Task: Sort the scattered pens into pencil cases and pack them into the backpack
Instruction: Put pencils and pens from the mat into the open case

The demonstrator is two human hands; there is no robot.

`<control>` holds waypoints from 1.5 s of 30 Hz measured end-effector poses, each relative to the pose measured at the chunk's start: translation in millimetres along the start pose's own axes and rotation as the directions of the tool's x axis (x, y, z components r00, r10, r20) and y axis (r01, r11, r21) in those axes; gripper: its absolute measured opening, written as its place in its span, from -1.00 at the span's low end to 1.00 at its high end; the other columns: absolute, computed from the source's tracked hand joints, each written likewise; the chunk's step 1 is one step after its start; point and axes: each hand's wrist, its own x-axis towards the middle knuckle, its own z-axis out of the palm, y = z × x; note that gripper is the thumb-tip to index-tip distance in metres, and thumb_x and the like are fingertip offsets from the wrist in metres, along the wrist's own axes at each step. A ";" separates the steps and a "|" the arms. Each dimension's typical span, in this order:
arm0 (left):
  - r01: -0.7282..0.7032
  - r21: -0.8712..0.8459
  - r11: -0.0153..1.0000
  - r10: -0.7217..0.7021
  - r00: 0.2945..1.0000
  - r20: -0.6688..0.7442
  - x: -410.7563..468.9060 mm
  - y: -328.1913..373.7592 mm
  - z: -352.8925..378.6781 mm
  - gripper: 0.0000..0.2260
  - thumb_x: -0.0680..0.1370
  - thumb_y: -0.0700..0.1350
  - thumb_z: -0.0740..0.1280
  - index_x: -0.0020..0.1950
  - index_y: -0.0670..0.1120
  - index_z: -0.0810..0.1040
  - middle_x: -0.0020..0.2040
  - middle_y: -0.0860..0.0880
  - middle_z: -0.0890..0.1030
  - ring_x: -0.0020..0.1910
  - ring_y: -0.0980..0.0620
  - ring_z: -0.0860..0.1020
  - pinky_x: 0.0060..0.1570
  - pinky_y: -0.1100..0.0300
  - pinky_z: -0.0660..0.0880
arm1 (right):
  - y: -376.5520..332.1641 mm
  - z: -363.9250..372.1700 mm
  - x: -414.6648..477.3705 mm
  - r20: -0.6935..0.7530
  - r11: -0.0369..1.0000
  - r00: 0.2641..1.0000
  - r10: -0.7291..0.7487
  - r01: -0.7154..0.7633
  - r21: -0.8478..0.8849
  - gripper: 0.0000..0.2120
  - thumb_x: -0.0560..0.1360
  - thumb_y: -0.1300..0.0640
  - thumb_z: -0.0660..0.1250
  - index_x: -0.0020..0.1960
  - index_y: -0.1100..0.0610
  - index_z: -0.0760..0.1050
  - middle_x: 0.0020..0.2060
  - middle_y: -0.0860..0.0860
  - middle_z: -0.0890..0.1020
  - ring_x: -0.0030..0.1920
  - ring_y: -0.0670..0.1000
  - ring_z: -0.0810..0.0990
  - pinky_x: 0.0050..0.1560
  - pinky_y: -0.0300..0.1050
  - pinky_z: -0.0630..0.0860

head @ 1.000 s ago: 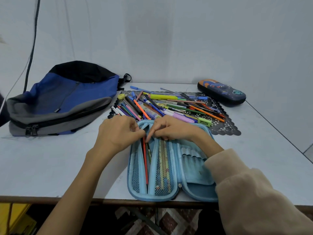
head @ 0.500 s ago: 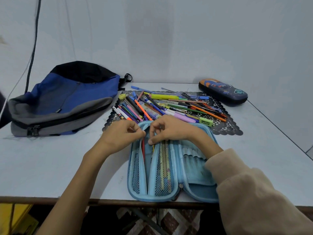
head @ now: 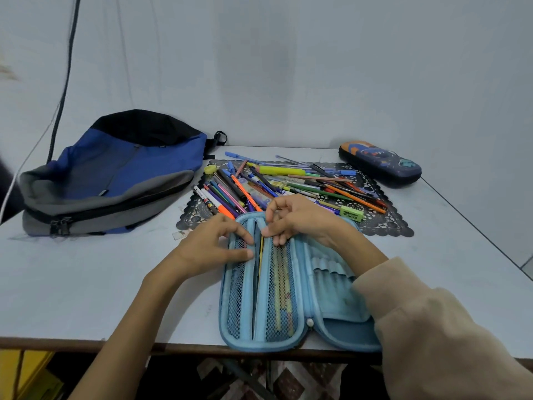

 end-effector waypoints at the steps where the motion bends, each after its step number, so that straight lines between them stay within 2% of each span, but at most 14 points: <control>1: -0.011 0.016 1.000 0.011 1.000 -0.007 0.6 0.0 1.2 -0.83 0.38 0.01 0.55 -0.08 0.15 0.64 0.00 0.03 0.46 -0.02 0.22 0.45 -0.04 0.33 0.36 | 0.4 -0.4 0.6 -0.005 1.000 1.000 0.006 -0.006 0.002 -0.78 0.40 0.42 0.46 -0.14 0.21 0.45 -0.39 0.15 0.60 -0.47 0.02 0.58 -0.47 -0.27 0.51; 4: -0.023 0.060 0.998 0.024 1.000 -0.016 2.9 -1.3 2.3 -0.80 0.37 0.01 0.56 -0.07 0.14 0.62 -0.02 0.07 0.46 -0.03 0.24 0.45 -0.07 0.42 0.33 | -1.3 -0.7 1.4 0.002 0.999 1.000 0.017 -0.017 -0.037 -0.80 0.41 0.39 0.46 -0.12 0.22 0.46 -0.37 0.17 0.61 -0.44 0.04 0.58 -0.49 -0.27 0.49; 9: -0.089 -0.062 0.994 0.079 0.984 -0.159 5.8 -12.4 -1.1 -0.79 0.43 0.15 0.43 -0.03 0.09 0.64 0.01 0.10 0.57 0.03 0.22 0.53 0.05 0.19 0.46 | -12.1 -16.7 -1.6 0.013 0.998 0.999 0.040 -0.039 -0.046 -0.91 0.50 0.34 0.37 -0.01 0.27 0.50 -0.24 0.21 0.64 -0.37 0.06 0.64 -0.43 -0.20 0.56; 12: -0.073 0.135 0.988 0.107 0.958 -0.267 7.2 -27.5 -10.3 -0.69 0.47 0.19 0.22 0.10 0.10 0.57 0.13 0.09 0.52 0.13 0.11 0.51 0.16 -0.03 0.50 | -20.5 -44.5 -1.3 -0.108 0.995 0.994 0.031 -0.041 -0.092 -0.95 0.53 0.32 0.32 -0.02 0.25 0.53 -0.23 0.18 0.64 -0.34 0.07 0.64 -0.40 -0.18 0.57; 14: -0.021 0.321 0.947 0.106 0.963 -0.250 3.4 -39.4 -14.2 -0.54 0.47 0.23 0.11 0.29 0.11 0.48 0.36 0.07 0.42 0.36 0.06 0.38 0.36 -0.12 0.32 | -23.2 -67.5 0.9 -0.223 0.988 0.975 0.022 -0.055 -0.143 -0.93 0.52 0.35 0.30 -0.04 0.25 0.54 -0.23 0.17 0.62 -0.34 0.07 0.62 -0.41 -0.18 0.56; 16: 0.036 0.420 0.907 0.037 0.986 -0.163 -5.8 -50.6 -11.7 -0.35 0.46 0.31 -0.02 0.51 0.12 0.25 0.57 0.10 0.13 0.55 0.10 0.05 0.52 -0.08 -0.01 | -22.2 -89.4 4.6 -0.338 0.974 0.941 0.022 -0.096 -0.204 -0.92 0.51 0.36 0.30 -0.03 0.25 0.54 -0.21 0.16 0.61 -0.35 0.06 0.60 -0.43 -0.18 0.56; 18: 0.053 0.493 0.869 -0.020 0.997 -0.072 -17.8 -59.6 -5.4 -0.20 0.42 0.41 -0.22 0.60 0.08 -0.03 0.58 0.15 -0.15 0.54 0.20 -0.22 0.52 0.02 -0.21 | -16.2 -106.8 8.5 -0.451 0.931 0.892 0.005 -0.168 -0.323 -0.93 0.52 0.35 0.30 -0.06 0.23 0.54 -0.20 0.13 0.61 -0.34 0.05 0.58 -0.40 -0.15 0.57; 23: 0.054 0.549 0.834 -0.057 0.998 -0.011 -34.0 -64.7 -4.2 -0.01 0.27 0.52 -0.52 0.60 0.08 -0.10 0.57 0.18 -0.15 0.51 0.28 -0.23 0.50 0.21 -0.26 | 10.3 -129.9 12.4 -0.610 0.701 0.788 -0.086 -0.387 -0.599 -0.93 0.47 0.23 0.33 -0.12 0.19 0.60 -0.14 0.14 0.66 -0.14 0.16 0.62 -0.03 0.10 0.61; 27: 0.054 0.554 0.831 -0.053 0.998 -0.018 -34.2 -63.8 -3.2 0.02 0.24 0.52 -0.54 0.60 0.07 -0.09 0.57 0.18 -0.14 0.50 0.31 -0.23 0.48 0.23 -0.27 | 26.5 -130.3 8.7 -0.629 0.530 0.777 -0.023 -0.524 -0.667 -0.86 0.43 0.16 0.48 -0.06 0.18 0.60 -0.08 0.10 0.65 -0.03 0.14 0.60 -0.05 -0.03 0.52; 32: 0.053 0.563 0.825 -0.050 0.999 -0.022 -34.1 -63.4 -2.8 0.00 0.25 0.51 -0.54 0.59 0.08 -0.11 0.57 0.19 -0.15 0.50 0.32 -0.24 0.48 0.25 -0.28 | 29.9 -133.6 12.7 -0.653 0.481 0.755 -0.062 -0.551 -0.682 -0.89 0.52 0.21 0.30 0.01 0.20 0.55 -0.06 0.12 0.64 -0.06 0.17 0.58 -0.10 -0.02 0.48; 35: 0.054 0.562 0.826 -0.050 0.998 -0.022 -33.9 -62.9 -2.5 -0.01 0.25 0.50 -0.54 0.59 0.09 -0.12 0.57 0.19 -0.16 0.50 0.31 -0.25 0.47 0.25 -0.29 | 24.9 -130.0 19.3 -0.631 0.543 0.754 -0.182 -0.458 -0.704 -0.87 0.57 0.23 0.16 0.11 0.21 0.34 -0.08 0.17 0.53 -0.11 0.21 0.52 -0.16 0.00 0.40; 38: 0.052 0.560 0.827 -0.045 0.999 -0.026 -33.9 -63.0 -2.0 -0.03 0.27 0.50 -0.52 0.59 0.09 -0.11 0.57 0.19 -0.15 0.50 0.30 -0.23 0.49 0.23 -0.27 | 23.2 -121.1 29.1 -0.521 0.616 0.814 -0.256 -0.278 -0.737 -0.87 0.54 0.26 0.19 0.05 0.18 0.27 -0.12 0.17 0.51 -0.17 0.16 0.47 -0.23 -0.03 0.31; 42: 0.053 0.556 0.829 -0.043 0.999 -0.031 -33.4 -63.3 -1.9 -0.04 0.29 0.49 -0.51 0.59 0.08 -0.09 0.57 0.18 -0.13 0.51 0.31 -0.22 0.49 0.23 -0.26 | 28.8 -106.1 42.4 -0.334 0.477 0.899 -0.282 -0.171 -0.862 -0.80 0.49 0.20 0.34 0.04 0.12 0.36 -0.06 0.09 0.50 0.01 0.16 0.51 -0.17 -0.08 0.30; 45: 0.050 0.565 0.824 -0.037 0.999 -0.034 -33.6 -64.2 -2.0 -0.01 0.28 0.50 -0.53 0.60 0.08 -0.07 0.57 0.18 -0.12 0.51 0.30 -0.20 0.49 0.23 -0.25 | 34.6 -97.3 50.6 -0.308 0.297 0.895 -0.322 -0.214 -0.931 -0.86 0.51 0.21 0.29 0.07 0.13 0.43 0.03 0.11 0.56 0.09 0.17 0.52 -0.14 -0.07 0.36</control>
